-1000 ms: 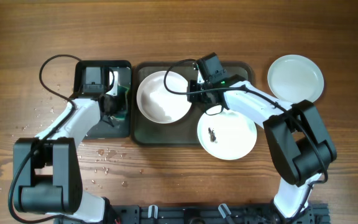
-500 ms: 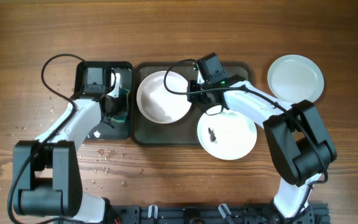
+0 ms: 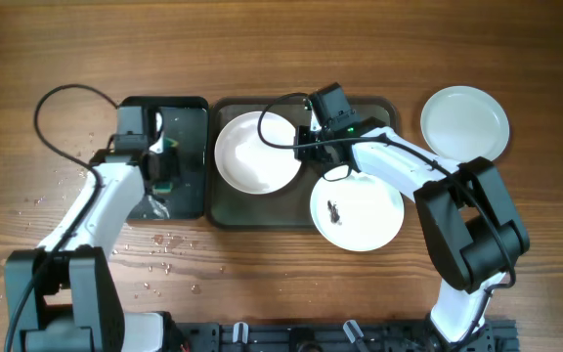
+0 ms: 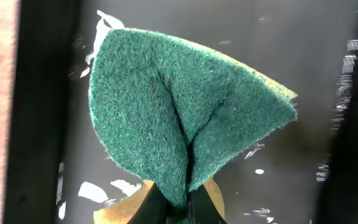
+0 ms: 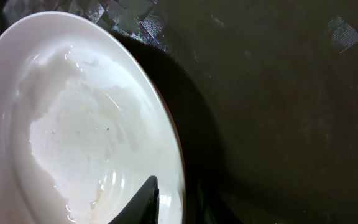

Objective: Clean dirty plates on tray and stack at the side
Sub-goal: 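Lower the sponge into the water tray and open the left gripper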

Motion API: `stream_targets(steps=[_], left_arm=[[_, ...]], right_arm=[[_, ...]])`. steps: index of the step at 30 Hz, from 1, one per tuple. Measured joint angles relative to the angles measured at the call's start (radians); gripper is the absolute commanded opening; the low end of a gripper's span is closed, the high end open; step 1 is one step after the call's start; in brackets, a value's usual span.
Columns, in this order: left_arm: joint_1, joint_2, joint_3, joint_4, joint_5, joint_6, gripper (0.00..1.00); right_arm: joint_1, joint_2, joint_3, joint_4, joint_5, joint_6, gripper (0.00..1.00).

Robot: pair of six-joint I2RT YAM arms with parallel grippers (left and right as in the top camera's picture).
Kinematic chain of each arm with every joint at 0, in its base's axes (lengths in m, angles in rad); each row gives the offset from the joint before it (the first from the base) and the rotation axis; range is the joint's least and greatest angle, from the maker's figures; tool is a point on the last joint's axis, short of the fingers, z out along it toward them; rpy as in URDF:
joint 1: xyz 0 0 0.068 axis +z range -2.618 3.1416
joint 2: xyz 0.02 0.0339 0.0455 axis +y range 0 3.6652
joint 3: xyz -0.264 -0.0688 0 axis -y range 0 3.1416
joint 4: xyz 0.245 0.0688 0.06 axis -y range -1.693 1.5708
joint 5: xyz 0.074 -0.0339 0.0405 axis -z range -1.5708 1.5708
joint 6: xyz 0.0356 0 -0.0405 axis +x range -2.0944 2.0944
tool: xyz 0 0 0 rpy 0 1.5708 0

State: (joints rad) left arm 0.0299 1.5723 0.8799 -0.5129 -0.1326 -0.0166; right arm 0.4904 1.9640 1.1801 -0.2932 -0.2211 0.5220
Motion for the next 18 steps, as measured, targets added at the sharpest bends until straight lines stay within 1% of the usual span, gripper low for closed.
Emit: stream_targets(steps=[5,10,12,13,14,15,16,17,18], left_arm=[[0.041,0.000,0.000,-0.008,0.018,-0.004,0.04],[0.050,0.000,0.000,-0.008,0.043,-0.004,0.04],[0.050,0.003,0.000,-0.011,0.053,-0.004,0.06],[0.050,0.007,0.000,-0.014,0.057,-0.004,0.13],[0.050,0.012,0.000,-0.015,0.060,-0.004,0.27],[0.050,0.019,0.000,-0.016,0.063,-0.005,0.45],[0.050,0.026,0.000,-0.017,0.064,-0.010,0.70],[0.050,0.030,0.000,-0.017,0.067,-0.006,0.79],[0.050,0.033,0.000,-0.018,0.069,-0.012,0.83]], right_arm=[[0.000,0.000,0.000,0.000,0.000,0.000,0.21],[0.000,0.000,0.000,0.000,0.000,0.000,0.21],[0.000,0.000,0.000,0.003,0.000,0.000,0.21],[0.000,0.000,0.000,0.004,0.000,0.000,0.21],[0.000,0.000,0.000,0.005,0.000,0.000,0.21],[0.000,0.000,0.000,0.005,0.000,0.000,0.21],[0.000,0.000,0.000,0.006,0.000,0.000,0.21],[0.000,0.000,0.000,0.007,0.000,0.000,0.21],[0.000,0.000,0.000,0.007,0.000,0.000,0.24]])
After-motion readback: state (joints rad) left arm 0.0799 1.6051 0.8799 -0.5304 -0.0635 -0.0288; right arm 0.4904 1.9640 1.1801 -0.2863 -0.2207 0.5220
